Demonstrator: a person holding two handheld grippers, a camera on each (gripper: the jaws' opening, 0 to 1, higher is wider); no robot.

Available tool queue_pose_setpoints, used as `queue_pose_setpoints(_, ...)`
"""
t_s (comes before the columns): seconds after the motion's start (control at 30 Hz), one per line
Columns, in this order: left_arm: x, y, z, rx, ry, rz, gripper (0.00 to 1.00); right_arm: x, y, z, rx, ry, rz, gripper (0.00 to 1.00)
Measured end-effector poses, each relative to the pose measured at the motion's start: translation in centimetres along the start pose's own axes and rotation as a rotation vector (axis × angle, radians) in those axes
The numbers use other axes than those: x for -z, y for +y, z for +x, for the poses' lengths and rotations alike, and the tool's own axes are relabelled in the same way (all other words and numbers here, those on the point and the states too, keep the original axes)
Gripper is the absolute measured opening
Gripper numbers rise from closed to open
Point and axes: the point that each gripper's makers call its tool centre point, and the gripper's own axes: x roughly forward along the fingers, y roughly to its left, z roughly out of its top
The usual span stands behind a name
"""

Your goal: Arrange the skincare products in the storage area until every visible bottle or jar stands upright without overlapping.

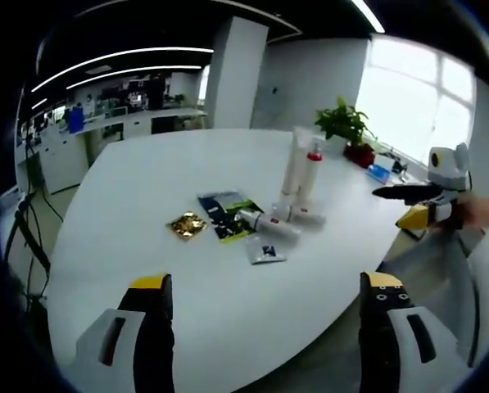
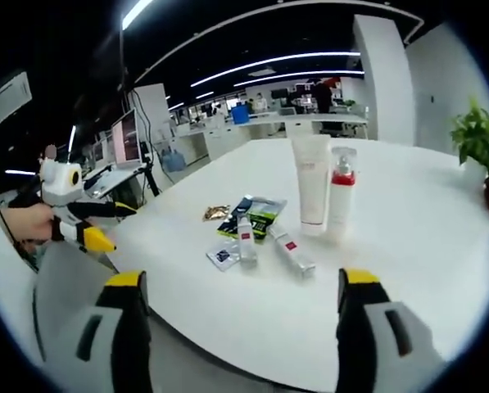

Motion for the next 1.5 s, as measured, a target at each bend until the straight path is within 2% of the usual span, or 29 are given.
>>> queue_pose_setpoints(0.17,0.0,0.0,0.1,0.004,0.000,-0.004,0.92,0.0,-0.7,0.1,0.011,0.019,-0.008,0.95)
queue_pose_setpoints(0.37,0.0,0.0,0.2,0.005,-0.003,-0.004,0.92,-0.2,-2.8,0.4,0.044,0.048,-0.018,0.93)
queue_pose_setpoints(0.63,-0.2,0.1,0.1,0.006,-0.015,-0.015,0.92,-0.8,-4.6,2.0,0.055,0.089,-0.073,0.91)
queue_pose_setpoints(1.03,-0.2,0.1,0.1,0.010,-0.015,-0.029,0.91,-0.9,-6.2,4.8,0.028,0.152,-0.147,0.86)
queue_pose_setpoints(1.5,-0.1,0.3,0.2,0.009,-0.014,-0.047,0.90,-0.3,-6.7,8.3,-0.031,0.233,-0.203,0.70)
